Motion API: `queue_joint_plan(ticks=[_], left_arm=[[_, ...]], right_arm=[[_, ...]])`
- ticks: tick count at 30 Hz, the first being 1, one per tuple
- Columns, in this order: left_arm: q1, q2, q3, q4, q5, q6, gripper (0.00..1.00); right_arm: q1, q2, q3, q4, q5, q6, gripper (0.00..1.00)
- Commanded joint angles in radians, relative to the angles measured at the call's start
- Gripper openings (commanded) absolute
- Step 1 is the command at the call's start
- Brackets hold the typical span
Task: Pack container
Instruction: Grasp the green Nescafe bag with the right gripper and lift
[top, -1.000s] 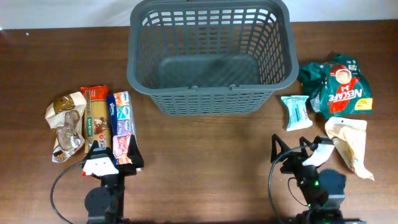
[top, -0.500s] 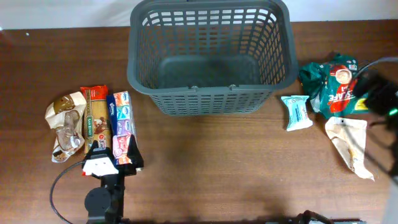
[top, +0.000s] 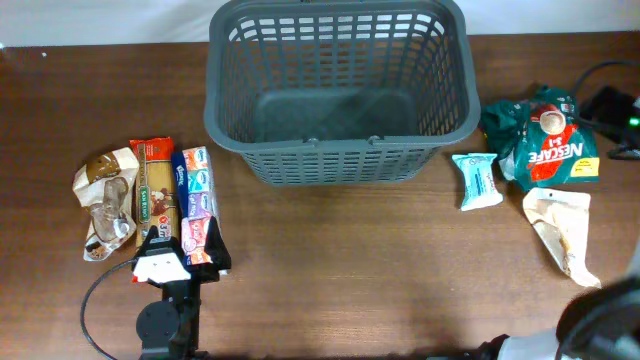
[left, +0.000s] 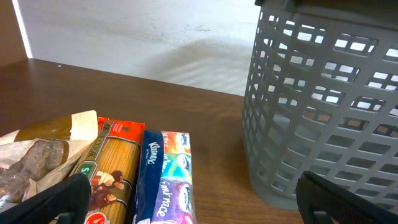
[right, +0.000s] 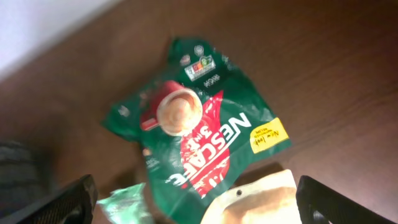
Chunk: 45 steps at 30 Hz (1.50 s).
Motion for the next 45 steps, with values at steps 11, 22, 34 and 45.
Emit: queue_joint_plan(ticks=[11, 22, 34, 45], left_arm=[[-0.002, -0.006, -0.005, 0.000, -0.005, 0.013, 0.99], [-0.002, -0.006, -0.005, 0.000, -0.004, 0.013, 0.99], [-0.002, -0.006, -0.005, 0.000, -0.004, 0.013, 0.99], [-0.002, -0.006, -0.004, 0.000, -0.004, 0.013, 0.99]], right_arm=[[0.263, 0.267, 0.007, 0.070, 0.353, -0.385, 0.99], [0.287, 0.448, 0.006, 0.175, 0.453, -0.338, 0.99], [0.289, 0.512, 0.006, 0.200, 0.441, -0.138, 0.04], [0.222, 0.302, 0.170, 0.051, 0.441, -0.056, 0.03]])
